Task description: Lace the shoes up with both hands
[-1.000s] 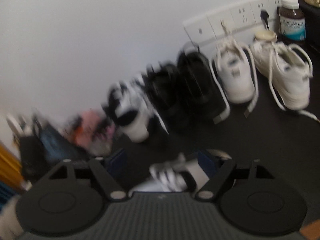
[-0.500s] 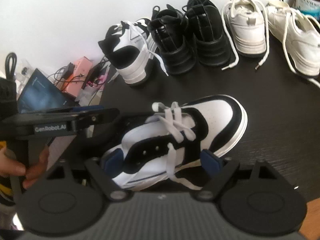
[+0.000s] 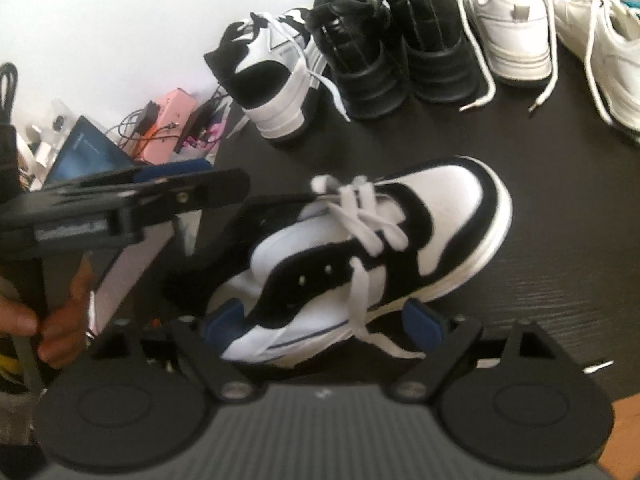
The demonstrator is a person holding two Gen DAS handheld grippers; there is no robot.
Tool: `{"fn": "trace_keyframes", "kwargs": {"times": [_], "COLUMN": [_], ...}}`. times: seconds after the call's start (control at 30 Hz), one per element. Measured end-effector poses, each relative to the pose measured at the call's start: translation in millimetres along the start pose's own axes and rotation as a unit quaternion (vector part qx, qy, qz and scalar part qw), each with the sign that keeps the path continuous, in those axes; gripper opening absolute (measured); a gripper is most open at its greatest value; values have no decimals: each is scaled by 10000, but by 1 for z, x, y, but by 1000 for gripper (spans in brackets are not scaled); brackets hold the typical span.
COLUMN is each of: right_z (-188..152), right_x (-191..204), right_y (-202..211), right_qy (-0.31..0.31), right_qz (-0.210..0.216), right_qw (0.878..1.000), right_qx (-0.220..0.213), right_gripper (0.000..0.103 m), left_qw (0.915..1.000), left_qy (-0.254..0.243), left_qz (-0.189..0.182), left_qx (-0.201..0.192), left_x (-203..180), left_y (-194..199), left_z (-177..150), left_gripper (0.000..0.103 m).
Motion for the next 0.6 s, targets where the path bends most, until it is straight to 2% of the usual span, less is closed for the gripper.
{"fn": "trace_keyframes", "kwargs": {"times": [0.27,0.37,0.53,0.6], "right_z": [5,6,-1,-2], "right_x": [-44,-55,-59,-62], "right_y": [27,35,29,28], "right_qy": [-336,-382,-379,-467], "right_qz": [-615,-786,-921,-927], "right_qw": [9969,9949,9946,9941], "right_qx": [-368,-496,-282,-319], "right_gripper": [85,85,81,81], "left_qw": [9990,9981,9963,9971], "left_qy": [-346,-469,-796,-684], "left_qz": [-90,-251,85,98], "left_qx": [258,311,318,326], "left_x": [-34,-50,-63,-59], "left_y": [-18,-23,-35,-36], "left_z": [-25,-30,-36,-37], "left_gripper": [79,79,84,87]}}
Point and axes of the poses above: each gripper's, at about its wrist camera, not at the fingertips, and y roughly against the way its jaws point, x to its left, z to its top, the point moved 6 cm from there along -y, roughly the way its jaws point, and after that the axes turned 7 degrees about z, right-handed, at the moved point
